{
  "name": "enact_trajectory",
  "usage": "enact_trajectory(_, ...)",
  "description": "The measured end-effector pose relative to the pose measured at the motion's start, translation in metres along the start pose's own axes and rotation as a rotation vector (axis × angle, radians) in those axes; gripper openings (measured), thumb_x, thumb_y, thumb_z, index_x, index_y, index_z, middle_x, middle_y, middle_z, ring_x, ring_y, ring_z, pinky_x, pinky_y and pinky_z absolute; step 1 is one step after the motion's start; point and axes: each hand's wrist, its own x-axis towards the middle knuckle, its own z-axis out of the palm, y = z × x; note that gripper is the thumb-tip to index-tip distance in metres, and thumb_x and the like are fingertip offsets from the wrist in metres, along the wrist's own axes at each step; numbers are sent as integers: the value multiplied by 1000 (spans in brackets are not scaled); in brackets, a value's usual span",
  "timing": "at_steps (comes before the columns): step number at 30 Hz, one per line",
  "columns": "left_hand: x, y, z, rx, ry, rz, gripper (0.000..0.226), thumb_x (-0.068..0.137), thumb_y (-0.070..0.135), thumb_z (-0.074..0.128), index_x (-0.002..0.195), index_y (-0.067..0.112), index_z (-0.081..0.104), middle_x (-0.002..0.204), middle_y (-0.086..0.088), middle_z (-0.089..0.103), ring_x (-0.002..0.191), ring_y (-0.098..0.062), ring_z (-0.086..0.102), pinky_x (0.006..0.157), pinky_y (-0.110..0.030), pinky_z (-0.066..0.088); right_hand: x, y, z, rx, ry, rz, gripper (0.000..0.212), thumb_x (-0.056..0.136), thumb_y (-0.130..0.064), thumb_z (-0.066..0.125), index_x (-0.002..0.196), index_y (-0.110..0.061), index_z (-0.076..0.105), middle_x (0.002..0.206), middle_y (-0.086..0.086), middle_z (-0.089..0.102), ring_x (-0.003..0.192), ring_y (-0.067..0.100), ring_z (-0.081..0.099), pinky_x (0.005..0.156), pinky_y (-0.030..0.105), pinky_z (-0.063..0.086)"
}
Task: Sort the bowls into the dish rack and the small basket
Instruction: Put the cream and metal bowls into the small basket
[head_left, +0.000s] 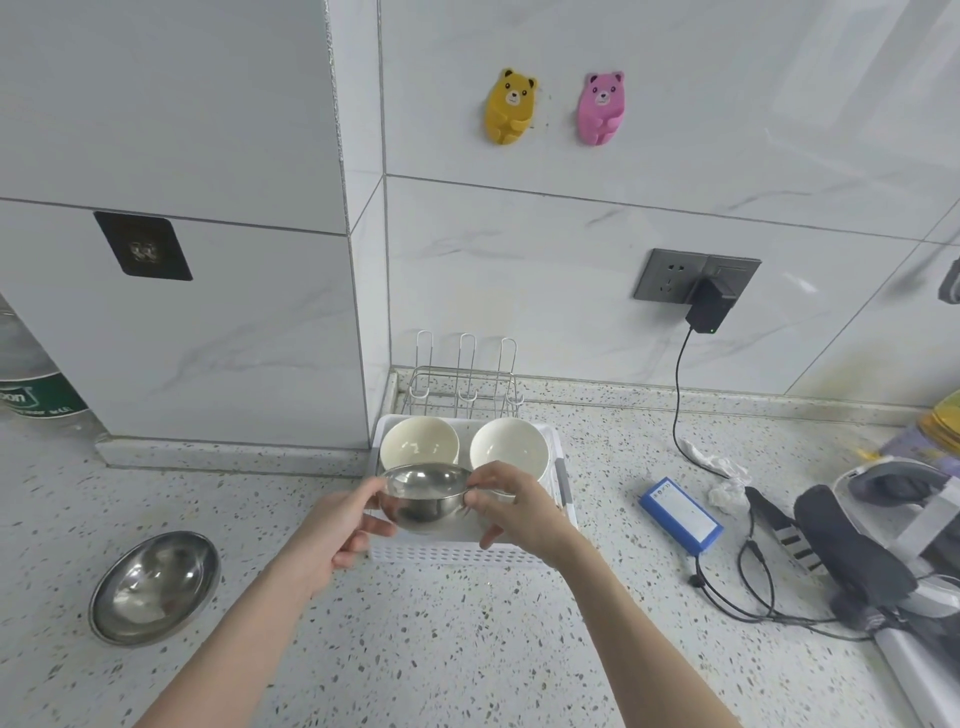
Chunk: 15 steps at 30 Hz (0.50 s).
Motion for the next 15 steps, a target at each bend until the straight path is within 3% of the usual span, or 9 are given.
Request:
enact_trajectory(3,1,3,0,76,8,12,45,92,49,56,99,7,70,71,-7,73,37,-7,32,32,-16,20,1,2,-1,2,14,-11,8,83,-37,73,87,-33,67,111,-7,67,52,24,66,61,41,59)
enact_trajectory(6,1,6,4,156,46,61,45,91,55,54,99,14,68,86,-6,75,41,-7,39,35,-17,22,3,0,-1,-3,16,-6,12,82,-38,75,87,-31,68,109,-7,67,51,25,64,59,39,58)
enact_trajectory(9,2,7,6,218,104,181,36,91,58,53,110,28,57,104,-3,68,63,-12,53,47,-22,35,4,-2,-3,1,42,-8,9,83,-35,76,86,-30,68,108,-6,67,53,25,63,54,35,57)
enact_trajectory(12,-2,9,4,183,62,276,52,83,61,60,128,39,47,114,11,65,79,-13,64,57,-26,41,4,-6,-6,-14,46,-3,9,84,-34,75,85,-29,68,108,-4,68,52,24,63,50,29,54)
enact_trajectory(15,-4,11,4,206,21,304,61,73,66,63,127,38,53,118,19,62,82,-10,67,63,-26,44,6,-10,-8,-20,45,34,14,85,-33,74,90,-22,67,106,-4,68,60,30,64,52,32,56)
